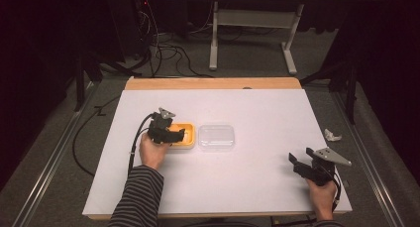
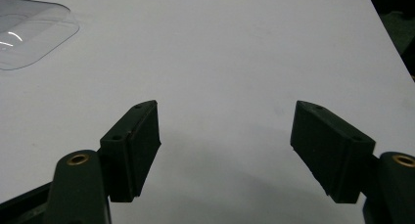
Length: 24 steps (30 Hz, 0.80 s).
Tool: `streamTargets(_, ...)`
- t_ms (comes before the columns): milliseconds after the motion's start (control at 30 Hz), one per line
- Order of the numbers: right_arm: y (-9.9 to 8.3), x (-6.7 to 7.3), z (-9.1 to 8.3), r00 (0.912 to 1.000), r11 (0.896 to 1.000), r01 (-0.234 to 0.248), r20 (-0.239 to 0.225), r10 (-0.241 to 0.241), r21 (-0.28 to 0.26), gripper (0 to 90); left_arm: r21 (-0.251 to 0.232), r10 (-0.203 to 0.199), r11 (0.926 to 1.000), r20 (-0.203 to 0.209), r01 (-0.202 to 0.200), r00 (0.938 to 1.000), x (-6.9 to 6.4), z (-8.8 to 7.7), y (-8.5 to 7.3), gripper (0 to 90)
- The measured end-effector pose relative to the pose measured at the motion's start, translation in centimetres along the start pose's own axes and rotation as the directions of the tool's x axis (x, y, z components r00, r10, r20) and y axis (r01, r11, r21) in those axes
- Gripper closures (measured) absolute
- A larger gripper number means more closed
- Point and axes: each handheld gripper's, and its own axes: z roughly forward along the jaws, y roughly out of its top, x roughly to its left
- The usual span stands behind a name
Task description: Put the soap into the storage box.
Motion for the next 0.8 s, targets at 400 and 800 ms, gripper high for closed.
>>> streamTargets(400, 0.0, 0.1, -0.1, 1.0, 1.0, 0.004, 0.003, -0.004, -0.006, 27.1, -0.094, 0.006, 0.9955, 0.021, -0.004, 0.9998, -0.7, -2.7, 0.3, 26.4)
streamTargets(800, 0.0, 0.1, -0.1, 1.0, 1.0, 0.005, 0.0, -0.005, -0.009, 27.1, -0.146, 0.014, 0.9893, 0.05, -0.007, 0.9986, -1.4, -5.1, -0.4, 26.4)
